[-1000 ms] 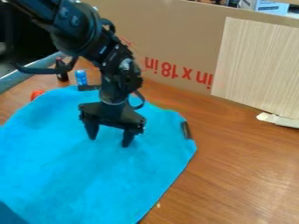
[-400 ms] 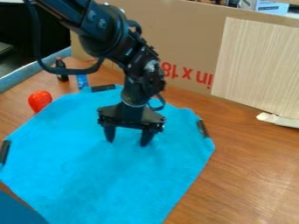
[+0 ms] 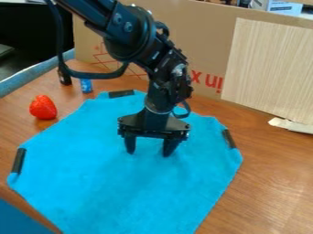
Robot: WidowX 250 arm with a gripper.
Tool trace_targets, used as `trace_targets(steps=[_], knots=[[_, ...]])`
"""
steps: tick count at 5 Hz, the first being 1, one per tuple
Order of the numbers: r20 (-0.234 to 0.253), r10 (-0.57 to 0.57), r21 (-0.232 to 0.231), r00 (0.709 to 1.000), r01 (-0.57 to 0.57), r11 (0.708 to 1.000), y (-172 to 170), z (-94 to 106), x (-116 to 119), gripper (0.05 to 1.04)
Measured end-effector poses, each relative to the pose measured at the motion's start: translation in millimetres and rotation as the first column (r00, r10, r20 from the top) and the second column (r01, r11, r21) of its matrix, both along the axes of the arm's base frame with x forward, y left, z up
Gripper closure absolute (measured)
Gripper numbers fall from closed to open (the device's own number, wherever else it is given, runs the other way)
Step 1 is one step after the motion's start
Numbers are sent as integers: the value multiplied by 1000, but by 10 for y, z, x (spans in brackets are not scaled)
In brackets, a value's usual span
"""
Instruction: Move the cloth to right side on the table
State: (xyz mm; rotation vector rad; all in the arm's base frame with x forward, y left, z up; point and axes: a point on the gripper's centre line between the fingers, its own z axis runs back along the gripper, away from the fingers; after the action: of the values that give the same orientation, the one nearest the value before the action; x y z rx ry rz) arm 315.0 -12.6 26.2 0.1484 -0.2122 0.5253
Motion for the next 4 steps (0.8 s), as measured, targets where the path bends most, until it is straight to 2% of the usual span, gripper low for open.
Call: trace_targets(steps=[1,4], knots=[[-11,57,-15,998,-57,998,-54,-7,100,85],[-23,207,-20,978,-208,978,-65,-21,360,85]])
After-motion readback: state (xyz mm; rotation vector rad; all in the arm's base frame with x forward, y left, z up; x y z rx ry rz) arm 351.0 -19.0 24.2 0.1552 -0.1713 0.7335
